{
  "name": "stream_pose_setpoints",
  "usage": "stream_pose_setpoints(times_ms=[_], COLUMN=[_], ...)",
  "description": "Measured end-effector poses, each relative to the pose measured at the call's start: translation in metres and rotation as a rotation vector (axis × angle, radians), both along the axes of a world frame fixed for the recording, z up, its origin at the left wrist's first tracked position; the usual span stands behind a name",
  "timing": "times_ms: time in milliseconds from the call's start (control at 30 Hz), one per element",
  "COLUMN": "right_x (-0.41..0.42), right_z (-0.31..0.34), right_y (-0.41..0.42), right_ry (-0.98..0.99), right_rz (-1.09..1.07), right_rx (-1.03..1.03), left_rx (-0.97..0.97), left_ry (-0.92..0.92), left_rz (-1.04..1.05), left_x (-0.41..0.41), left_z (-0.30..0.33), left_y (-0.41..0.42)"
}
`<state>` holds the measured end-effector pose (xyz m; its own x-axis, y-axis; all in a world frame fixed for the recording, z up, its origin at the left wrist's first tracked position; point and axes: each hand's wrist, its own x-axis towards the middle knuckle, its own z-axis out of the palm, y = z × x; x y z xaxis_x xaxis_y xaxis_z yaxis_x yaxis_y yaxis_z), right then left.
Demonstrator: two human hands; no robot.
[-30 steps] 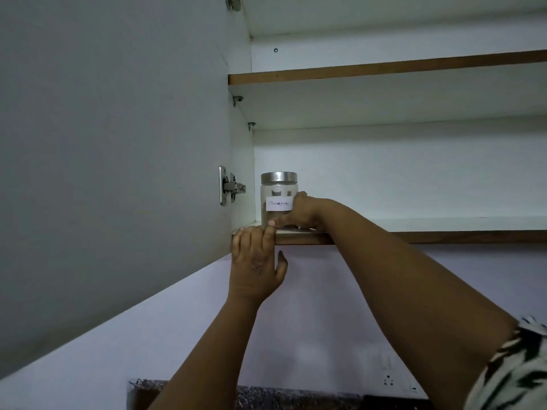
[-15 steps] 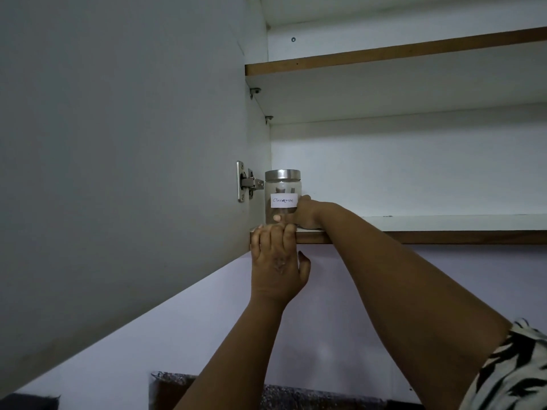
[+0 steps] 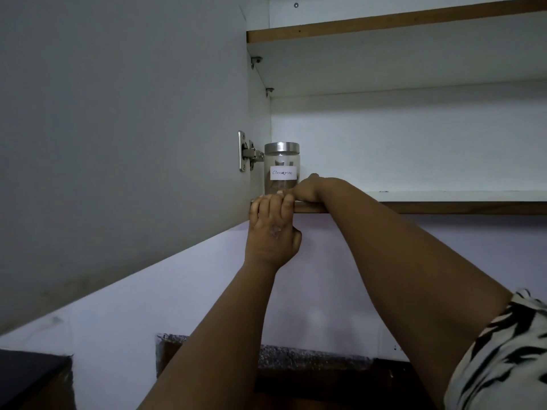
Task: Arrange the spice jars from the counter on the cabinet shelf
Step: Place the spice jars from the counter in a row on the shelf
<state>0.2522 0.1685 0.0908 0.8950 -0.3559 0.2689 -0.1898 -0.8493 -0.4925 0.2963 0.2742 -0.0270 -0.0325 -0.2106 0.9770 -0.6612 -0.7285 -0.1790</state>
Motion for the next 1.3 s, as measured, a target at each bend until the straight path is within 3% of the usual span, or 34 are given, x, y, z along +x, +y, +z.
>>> stream_pose_setpoints(times_ms=[167, 267, 400, 533, 667, 800, 900, 1033, 1133, 1300], right_x=[-0.024, -0.039, -0.064, -0.086, -0.101, -0.114, -0.13, -0.145, -0.155, -0.163], right_z=[-0.006, -0.015, -0.038, -0.08, -0.164, -0.274, -0.354, -0.43, -0.462, -0.504], right_y=[0.001, 0.002, 0.004, -0.004, -0.012, 0.001, 0.004, -0.013, -0.019, -0.012], right_ry=[0.028, 0.017, -0.148, -0.391, -0.478, -0.368, -0.245, 0.168, 0.481, 0.54], right_rz=[-0.023, -0.146, -0.271, -0.273, -0.315, -0.281, -0.277, -0.24, -0.134, -0.179], right_rx=[-0.132, -0.276, -0.564, -0.62, -0.566, -0.253, -0.16, -0.145, -0.087, -0.143], left_rx=[0.039, 0.04, 0.042, 0.062, 0.072, 0.275, 0.491, 0.549, 0.565, 0.521], left_ry=[0.096, 0.144, 0.194, 0.278, 0.353, 0.722, 1.016, 1.456, 1.549, 1.528], left_rz=[0.0, -0.044, -0.114, -0.167, -0.262, -0.268, -0.148, -0.18, -0.237, -0.276], left_x=[-0.016, -0.026, -0.038, -0.04, -0.053, -0.078, -0.097, -0.116, -0.124, -0.116], left_z=[0.002, 0.004, 0.001, -0.009, -0.058, -0.172, -0.26, -0.343, -0.372, -0.384], left_y=[0.006, 0.009, 0.016, 0.026, 0.02, 0.021, 0.026, 0.036, 0.041, 0.041])
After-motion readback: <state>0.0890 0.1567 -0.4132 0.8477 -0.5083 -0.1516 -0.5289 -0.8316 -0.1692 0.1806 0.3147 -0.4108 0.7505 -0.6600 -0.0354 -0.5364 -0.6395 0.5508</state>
